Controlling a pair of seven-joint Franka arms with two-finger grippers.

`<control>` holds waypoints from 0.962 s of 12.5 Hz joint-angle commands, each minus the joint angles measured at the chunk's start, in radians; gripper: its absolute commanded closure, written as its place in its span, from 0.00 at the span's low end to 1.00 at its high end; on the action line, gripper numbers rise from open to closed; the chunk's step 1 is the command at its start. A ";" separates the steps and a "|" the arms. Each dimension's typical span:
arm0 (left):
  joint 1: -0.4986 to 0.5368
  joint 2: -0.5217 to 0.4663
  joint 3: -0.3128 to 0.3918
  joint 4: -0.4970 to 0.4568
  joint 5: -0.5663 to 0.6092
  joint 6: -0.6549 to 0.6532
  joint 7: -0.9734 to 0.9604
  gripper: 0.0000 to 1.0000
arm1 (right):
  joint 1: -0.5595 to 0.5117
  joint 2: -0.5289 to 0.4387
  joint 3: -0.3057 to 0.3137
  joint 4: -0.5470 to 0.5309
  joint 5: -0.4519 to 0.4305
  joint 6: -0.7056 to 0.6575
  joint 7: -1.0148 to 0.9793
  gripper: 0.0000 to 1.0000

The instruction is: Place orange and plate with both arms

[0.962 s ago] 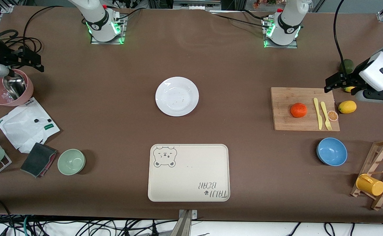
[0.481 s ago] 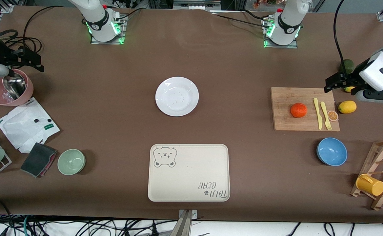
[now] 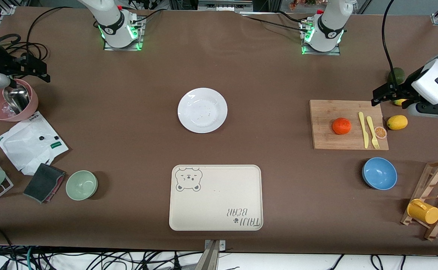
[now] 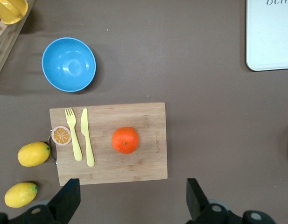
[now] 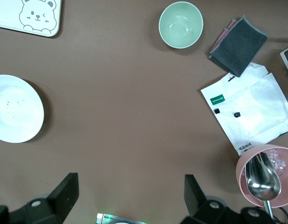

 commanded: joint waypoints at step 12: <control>0.058 0.107 0.007 -0.311 0.020 0.362 0.050 0.00 | -0.001 -0.016 -0.001 -0.019 0.012 0.012 -0.014 0.00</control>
